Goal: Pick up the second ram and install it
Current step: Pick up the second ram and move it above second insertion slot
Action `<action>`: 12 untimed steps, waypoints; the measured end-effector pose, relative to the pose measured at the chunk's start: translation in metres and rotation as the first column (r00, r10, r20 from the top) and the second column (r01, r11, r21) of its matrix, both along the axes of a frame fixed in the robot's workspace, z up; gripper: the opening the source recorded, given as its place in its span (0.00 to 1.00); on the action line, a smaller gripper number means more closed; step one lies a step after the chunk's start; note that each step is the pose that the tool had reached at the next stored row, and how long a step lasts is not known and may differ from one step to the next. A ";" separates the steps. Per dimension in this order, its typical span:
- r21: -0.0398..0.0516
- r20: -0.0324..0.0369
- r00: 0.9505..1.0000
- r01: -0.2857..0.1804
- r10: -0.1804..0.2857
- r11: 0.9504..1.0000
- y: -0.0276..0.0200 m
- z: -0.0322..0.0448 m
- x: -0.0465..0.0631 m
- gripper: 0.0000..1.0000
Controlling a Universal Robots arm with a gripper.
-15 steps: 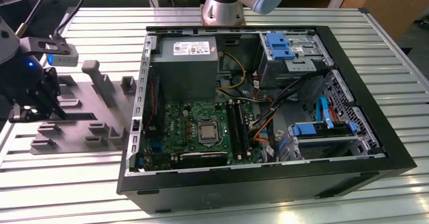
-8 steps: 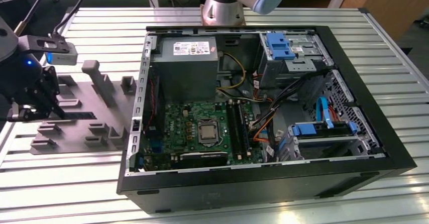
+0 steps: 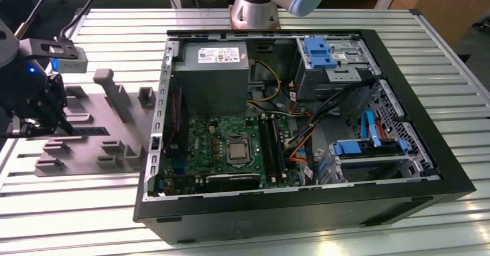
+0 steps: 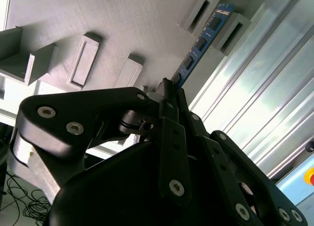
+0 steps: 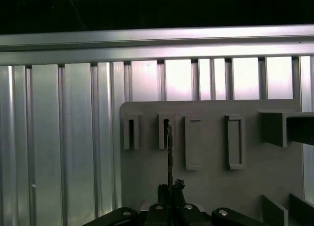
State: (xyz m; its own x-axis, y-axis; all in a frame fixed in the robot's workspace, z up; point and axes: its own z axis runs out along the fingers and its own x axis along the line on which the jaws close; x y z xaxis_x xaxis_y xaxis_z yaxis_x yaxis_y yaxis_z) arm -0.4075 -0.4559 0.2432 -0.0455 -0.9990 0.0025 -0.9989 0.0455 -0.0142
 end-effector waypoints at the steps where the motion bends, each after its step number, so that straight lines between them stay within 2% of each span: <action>1: 0.000 0.000 1.000 0.000 0.000 1.000 0.0000 0.0003 0.000 0.14; 12: 0.000 0.000 1.000 0.000 0.000 1.000 0.0000 0.0046 0.000 0.14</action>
